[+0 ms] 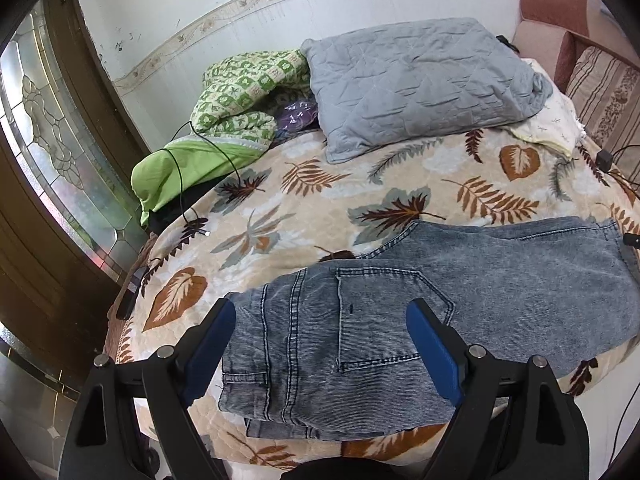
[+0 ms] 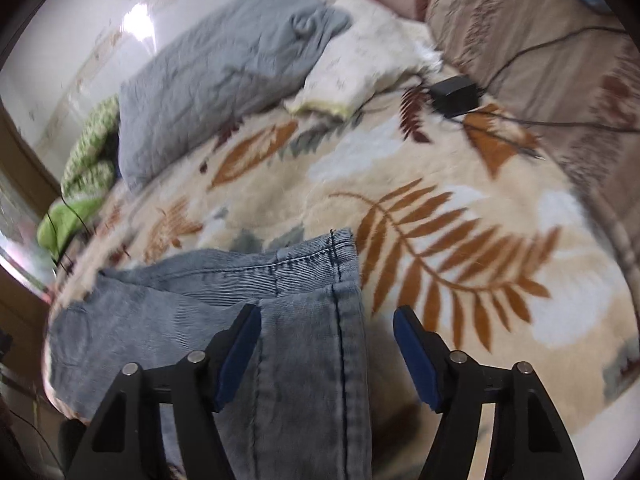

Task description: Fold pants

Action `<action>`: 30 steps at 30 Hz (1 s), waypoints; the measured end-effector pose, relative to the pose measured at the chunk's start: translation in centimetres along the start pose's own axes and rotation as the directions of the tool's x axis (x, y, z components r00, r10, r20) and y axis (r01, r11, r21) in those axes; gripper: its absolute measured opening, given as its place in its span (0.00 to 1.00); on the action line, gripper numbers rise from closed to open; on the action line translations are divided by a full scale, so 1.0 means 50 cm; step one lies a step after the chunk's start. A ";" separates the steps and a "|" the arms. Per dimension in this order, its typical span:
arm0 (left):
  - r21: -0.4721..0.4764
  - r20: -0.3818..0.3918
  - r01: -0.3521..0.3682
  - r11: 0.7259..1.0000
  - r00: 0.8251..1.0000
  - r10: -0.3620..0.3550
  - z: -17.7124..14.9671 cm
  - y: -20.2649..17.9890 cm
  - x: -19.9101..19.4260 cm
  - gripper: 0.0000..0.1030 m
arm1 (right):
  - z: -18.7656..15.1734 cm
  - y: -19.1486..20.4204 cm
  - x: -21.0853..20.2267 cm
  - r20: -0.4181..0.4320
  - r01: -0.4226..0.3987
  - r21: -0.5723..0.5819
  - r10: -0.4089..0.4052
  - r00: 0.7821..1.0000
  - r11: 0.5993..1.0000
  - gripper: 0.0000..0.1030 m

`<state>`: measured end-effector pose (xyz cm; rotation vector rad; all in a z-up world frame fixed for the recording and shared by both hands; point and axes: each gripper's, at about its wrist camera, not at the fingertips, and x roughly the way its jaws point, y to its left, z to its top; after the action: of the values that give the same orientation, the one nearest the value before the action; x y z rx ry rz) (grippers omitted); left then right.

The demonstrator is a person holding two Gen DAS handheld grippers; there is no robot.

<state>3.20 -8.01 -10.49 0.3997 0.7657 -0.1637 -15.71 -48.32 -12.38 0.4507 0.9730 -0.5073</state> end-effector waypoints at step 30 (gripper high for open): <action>-0.175 -0.209 -0.210 0.962 0.963 0.172 -0.073 0.174 0.164 0.85 | 0.097 0.024 0.079 -0.073 0.199 -0.137 -0.210 0.975 0.970 0.03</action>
<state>9.21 1.40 -16.10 0.3028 0.9192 0.1341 -9.98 -50.94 -13.28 0.2590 1.1362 -0.6106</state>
